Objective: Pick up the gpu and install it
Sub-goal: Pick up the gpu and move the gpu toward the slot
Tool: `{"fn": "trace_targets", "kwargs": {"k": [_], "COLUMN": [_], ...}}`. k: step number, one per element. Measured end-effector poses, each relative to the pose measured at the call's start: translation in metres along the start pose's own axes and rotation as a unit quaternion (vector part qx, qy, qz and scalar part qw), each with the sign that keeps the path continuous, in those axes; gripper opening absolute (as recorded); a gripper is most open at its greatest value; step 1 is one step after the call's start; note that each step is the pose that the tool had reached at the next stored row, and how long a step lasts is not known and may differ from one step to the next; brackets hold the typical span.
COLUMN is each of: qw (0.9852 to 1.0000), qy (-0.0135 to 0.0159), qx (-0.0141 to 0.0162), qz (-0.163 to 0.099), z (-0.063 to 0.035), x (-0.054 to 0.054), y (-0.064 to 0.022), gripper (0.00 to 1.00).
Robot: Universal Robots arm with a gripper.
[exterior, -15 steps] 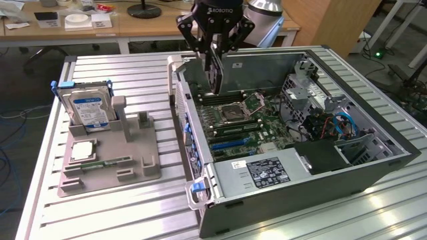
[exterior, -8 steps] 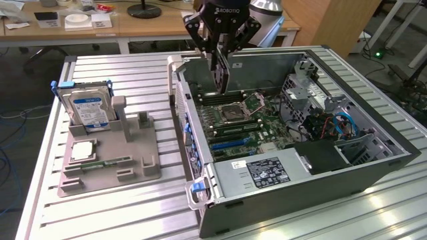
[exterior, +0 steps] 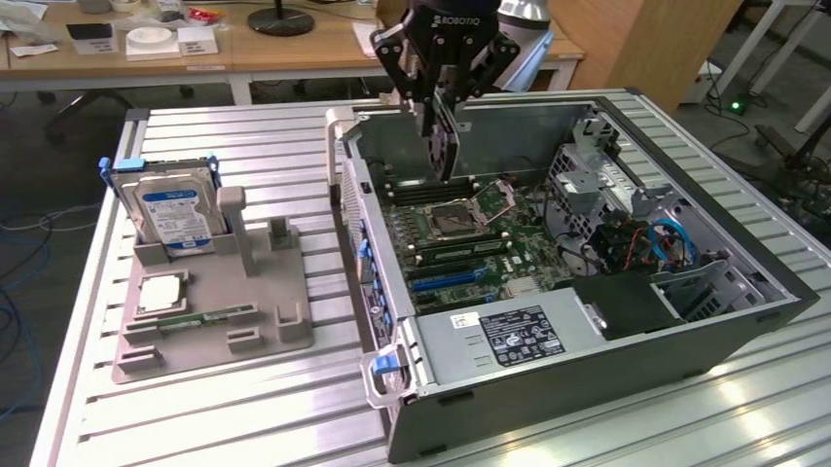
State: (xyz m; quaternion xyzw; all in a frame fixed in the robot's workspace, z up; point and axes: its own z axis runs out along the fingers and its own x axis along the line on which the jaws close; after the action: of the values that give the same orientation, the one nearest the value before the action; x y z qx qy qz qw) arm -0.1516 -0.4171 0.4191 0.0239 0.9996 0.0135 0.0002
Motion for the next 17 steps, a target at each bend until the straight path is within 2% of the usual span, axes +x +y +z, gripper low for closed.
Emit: {"fn": "trace_targets", "kwargs": {"k": [17], "qw": [1.0000], "qy": [0.0000], "qx": [0.0000], "qz": [0.000], "z": [0.0000], "x": [-0.026], "y": [0.0013], "gripper": [0.27]}}
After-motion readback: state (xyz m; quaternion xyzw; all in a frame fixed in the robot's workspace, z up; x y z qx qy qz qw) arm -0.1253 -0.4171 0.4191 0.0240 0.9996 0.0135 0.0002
